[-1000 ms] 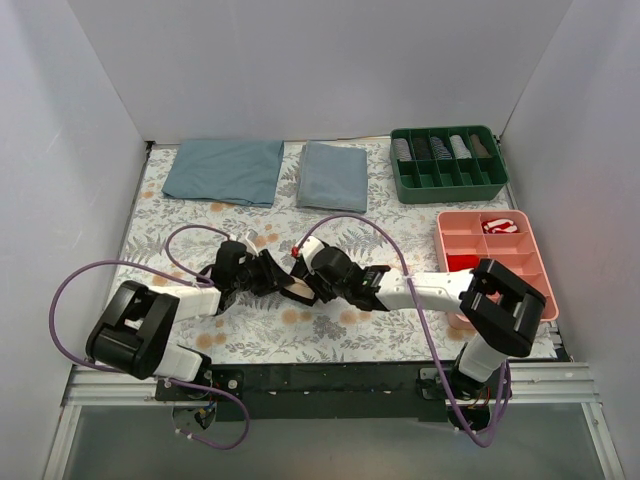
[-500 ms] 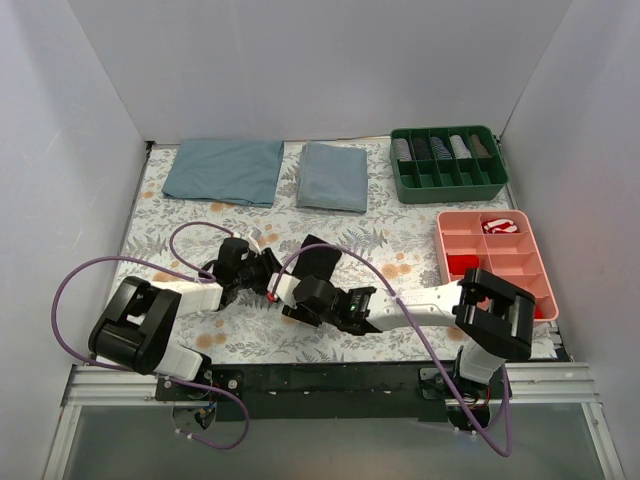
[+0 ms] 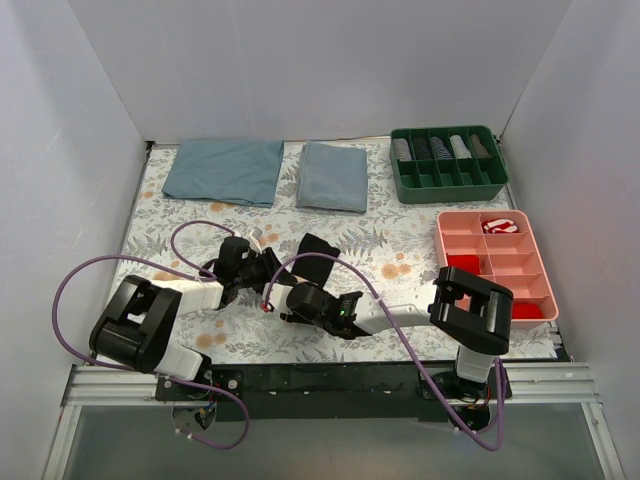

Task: Roll the underwear
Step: Roll the underwear to the center of the board.

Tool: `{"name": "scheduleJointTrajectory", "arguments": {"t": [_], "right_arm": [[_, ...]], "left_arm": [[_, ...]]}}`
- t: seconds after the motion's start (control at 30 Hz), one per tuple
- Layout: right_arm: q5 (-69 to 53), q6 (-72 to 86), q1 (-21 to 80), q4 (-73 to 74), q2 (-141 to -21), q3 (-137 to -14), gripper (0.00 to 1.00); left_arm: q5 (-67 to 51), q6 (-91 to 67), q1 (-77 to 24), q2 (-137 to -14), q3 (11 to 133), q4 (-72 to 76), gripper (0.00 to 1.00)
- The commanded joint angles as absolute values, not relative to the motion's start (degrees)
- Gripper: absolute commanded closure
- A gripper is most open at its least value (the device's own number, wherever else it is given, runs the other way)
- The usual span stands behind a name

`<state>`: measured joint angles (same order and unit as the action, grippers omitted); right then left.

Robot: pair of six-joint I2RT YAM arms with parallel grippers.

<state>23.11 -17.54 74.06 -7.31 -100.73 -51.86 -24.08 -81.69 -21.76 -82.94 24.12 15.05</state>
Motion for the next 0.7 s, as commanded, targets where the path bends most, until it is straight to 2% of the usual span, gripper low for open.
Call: {"name": "scheduleJointTrajectory", "arguments": {"t": [0.0, 0.17, 0.4, 0.67], "right_arm": [[24.79, -18.63, 74.18, -8.35, -103.01, -51.42, 0.53], [25.66, -18.37, 74.09, -8.52, -103.54, -49.75, 0.57], [22.94, -18.19, 74.18, -9.49, -103.71, -49.04, 0.77], [17.14, -16.17, 72.6, -8.35, -103.1, -50.71, 0.88]], "left_arm": [[-22.15, -79.01, -22.32, -85.16, 22.68, 6.86, 0.62], [-22.5, -78.84, -22.33, -85.87, 22.85, 7.12, 0.62], [-21.53, -79.19, -22.32, -85.43, 22.94, 6.5, 0.62], [-19.16, -79.28, -22.32, -82.18, 23.29, 3.87, 0.6]]}}
